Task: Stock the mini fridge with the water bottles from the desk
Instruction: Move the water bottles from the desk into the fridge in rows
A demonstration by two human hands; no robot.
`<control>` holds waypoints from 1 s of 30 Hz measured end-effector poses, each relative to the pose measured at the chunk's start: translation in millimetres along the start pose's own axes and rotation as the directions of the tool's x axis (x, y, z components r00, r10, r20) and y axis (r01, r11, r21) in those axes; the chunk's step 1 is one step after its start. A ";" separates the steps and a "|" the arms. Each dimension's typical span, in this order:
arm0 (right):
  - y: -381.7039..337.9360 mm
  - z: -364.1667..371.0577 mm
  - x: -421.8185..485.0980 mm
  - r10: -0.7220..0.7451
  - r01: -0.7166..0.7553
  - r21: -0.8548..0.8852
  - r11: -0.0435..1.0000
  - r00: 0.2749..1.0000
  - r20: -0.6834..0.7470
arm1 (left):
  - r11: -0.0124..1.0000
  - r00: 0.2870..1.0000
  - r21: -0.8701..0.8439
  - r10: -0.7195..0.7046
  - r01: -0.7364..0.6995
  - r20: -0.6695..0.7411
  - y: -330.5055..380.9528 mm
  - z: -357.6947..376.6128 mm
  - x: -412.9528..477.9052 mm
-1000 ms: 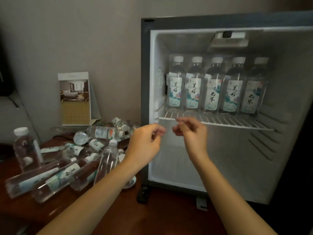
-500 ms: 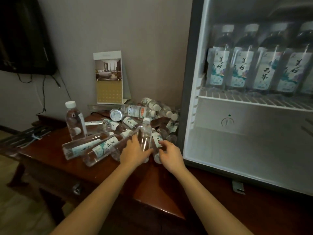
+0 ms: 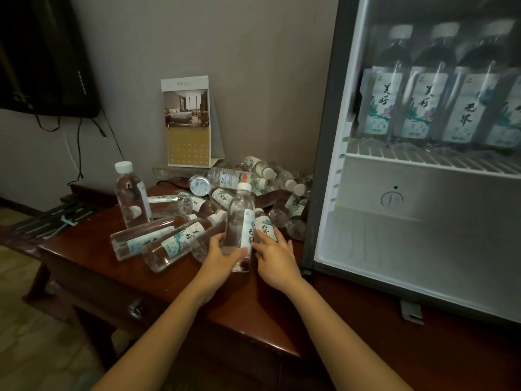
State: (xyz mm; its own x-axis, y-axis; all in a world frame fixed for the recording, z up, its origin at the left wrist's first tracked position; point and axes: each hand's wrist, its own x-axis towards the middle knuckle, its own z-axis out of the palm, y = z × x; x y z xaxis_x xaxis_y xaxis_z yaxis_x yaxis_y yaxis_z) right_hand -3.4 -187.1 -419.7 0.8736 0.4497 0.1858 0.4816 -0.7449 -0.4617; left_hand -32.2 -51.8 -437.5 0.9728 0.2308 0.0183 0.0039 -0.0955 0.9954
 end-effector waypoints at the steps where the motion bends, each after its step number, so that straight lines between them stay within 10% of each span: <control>1: -3.3 -0.6 -0.2 -0.006 0.006 0.033 0.999 1.000 0.021 | 0.999 0.999 -0.052 -0.001 0.003 0.036 -1.3 -3.2 -1.6; 15: -1.8 -18.3 -43.2 -0.029 0.080 0.574 0.815 0.995 -0.097 | 0.998 0.929 -0.042 0.064 -0.052 0.364 7.4 -9.8 -30.2; 30: 61.0 -123.8 -103.4 0.191 0.143 0.708 0.692 0.909 -0.371 | 0.885 0.795 -0.012 0.425 -0.466 0.432 70.6 119.9 -46.2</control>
State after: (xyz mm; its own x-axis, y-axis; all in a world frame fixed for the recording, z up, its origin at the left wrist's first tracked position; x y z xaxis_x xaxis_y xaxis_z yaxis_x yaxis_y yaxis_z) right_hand -55.8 -340.1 -359.7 0.9118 0.0833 0.4021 0.4093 -0.1026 -0.9066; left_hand -49.1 -185.3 -379.3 0.8755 -0.2755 0.3970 -0.4528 -0.1805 0.8732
